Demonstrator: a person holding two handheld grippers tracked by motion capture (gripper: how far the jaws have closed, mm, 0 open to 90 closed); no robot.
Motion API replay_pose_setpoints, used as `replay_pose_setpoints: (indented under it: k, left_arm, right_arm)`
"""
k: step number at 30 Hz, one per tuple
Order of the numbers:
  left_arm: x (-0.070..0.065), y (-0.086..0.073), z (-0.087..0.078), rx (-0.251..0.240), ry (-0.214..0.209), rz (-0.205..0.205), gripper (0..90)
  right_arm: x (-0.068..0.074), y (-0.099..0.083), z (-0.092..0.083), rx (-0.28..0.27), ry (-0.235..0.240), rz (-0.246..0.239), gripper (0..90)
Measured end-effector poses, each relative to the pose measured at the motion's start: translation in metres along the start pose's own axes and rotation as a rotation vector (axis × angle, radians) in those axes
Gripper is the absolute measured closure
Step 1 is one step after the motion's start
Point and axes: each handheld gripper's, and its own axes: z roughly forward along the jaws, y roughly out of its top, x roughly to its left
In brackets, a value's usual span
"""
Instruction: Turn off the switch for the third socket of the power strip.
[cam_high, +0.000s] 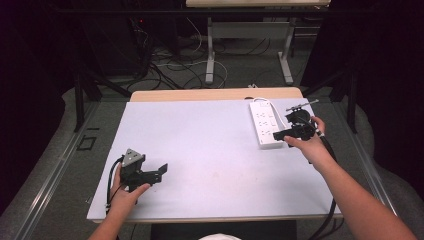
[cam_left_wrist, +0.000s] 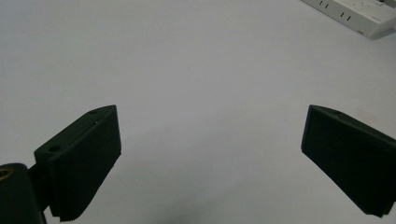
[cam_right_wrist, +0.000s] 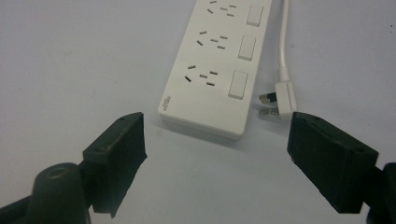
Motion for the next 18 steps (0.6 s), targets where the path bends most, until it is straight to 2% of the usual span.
replay_pose_setpoints:
  k: [11, 18]
  left_arm:
    - [0.001, 0.0, 0.0, 0.001, -0.001, -0.006, 5.0]
    - [0.001, 0.0, 0.0, 0.003, -0.001, -0.01, 5.2]
  right_arm:
    - [-0.003, 0.015, 0.002, -0.001, -0.003, 0.012, 23.6]
    - [-0.006, 0.024, 0.008, 0.002, -0.013, 0.044, 29.6]
